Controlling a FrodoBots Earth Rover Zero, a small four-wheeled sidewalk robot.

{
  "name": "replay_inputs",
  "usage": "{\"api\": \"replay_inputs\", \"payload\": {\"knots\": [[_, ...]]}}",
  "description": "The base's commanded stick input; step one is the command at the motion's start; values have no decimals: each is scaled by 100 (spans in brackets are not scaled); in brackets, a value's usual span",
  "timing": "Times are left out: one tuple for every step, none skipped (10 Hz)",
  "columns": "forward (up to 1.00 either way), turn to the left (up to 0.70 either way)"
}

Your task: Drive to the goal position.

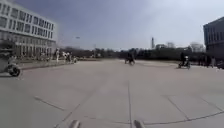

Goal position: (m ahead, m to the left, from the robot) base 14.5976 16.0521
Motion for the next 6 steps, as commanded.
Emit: {"api": "replay_inputs", "payload": {"knots": [[85,1],[85,1],[85,1],[85,1],[85,1],[85,1]]}}
